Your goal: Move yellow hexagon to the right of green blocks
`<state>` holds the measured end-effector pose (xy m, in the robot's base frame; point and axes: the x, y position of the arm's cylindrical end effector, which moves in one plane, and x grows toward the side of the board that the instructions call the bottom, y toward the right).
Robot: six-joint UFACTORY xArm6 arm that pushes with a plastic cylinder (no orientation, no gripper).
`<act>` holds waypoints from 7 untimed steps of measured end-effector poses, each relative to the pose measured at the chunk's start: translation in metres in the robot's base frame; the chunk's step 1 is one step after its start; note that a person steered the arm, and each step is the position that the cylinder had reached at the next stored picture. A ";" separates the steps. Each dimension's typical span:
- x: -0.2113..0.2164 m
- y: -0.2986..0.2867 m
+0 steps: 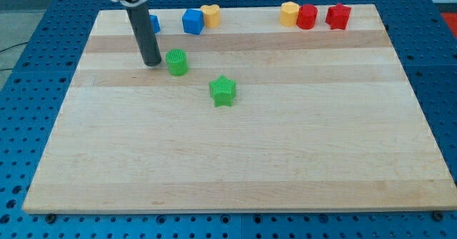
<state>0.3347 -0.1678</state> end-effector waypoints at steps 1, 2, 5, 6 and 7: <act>-0.003 0.032; 0.027 0.079; 0.038 0.097; 0.004 0.105; -0.019 0.158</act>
<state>0.3153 -0.0096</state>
